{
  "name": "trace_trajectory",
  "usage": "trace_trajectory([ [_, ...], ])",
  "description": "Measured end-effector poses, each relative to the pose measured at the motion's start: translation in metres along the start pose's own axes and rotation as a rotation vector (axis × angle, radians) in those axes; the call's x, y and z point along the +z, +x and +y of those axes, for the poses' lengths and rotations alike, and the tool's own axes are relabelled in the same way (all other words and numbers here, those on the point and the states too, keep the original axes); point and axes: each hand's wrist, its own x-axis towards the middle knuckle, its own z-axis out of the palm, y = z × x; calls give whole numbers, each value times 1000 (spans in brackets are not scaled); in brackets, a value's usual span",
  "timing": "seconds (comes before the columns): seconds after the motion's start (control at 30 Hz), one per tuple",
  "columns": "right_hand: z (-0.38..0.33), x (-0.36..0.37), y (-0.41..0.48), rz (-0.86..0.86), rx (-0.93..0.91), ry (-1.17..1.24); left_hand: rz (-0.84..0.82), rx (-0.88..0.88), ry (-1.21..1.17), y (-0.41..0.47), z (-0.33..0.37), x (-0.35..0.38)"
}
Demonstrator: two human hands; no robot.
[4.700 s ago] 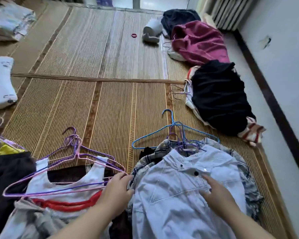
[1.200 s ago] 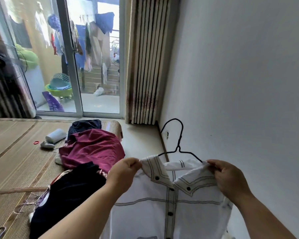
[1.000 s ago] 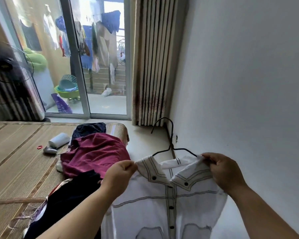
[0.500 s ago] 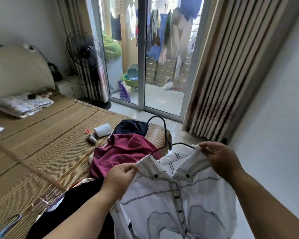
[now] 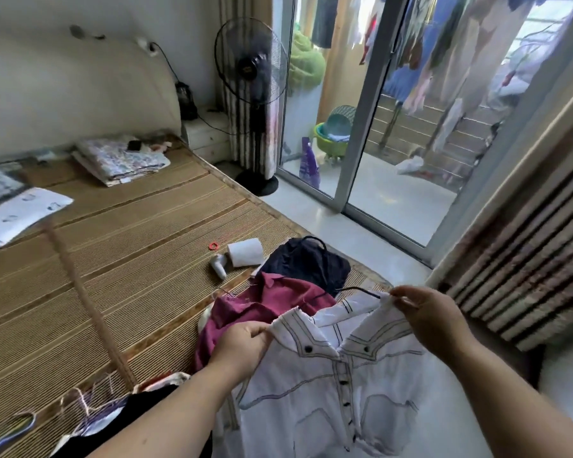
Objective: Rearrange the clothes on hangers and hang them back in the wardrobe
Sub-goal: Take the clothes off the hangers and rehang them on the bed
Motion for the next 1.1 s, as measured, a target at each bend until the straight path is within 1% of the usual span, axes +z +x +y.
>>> trace_trajectory([
  [0.13,-7,36,66,-119,-12,-11,-11,-59,132,52,-11,-10],
  [0.2,-11,56,102,-177,-74,-78,9,-120,160,76,-23,-14],
  [0.3,-23,86,160,-262,-193,-145,81,-232,166,116,-38,-21],
  [0.43,-41,156,244,-410,-327,-139,218,-398,152,167,-61,-26],
  [0.6,-47,256,319,-635,-423,-191,305,-616,135,216,-100,-25],
  [0.73,-42,329,352,-764,-445,-239,357,-741,189,252,-132,-20],
  [0.83,-41,373,365,-816,-468,-270,352,-814,222,271,-156,-14],
  [0.93,-41,407,374,-845,-503,-313,397,-820,244,286,-177,-11],
  [1.03,-51,421,370,-878,-592,-388,469,-808,229,292,-181,-10],
  [1.1,-64,421,358,-886,-673,-421,480,-798,234,292,-173,-12],
])
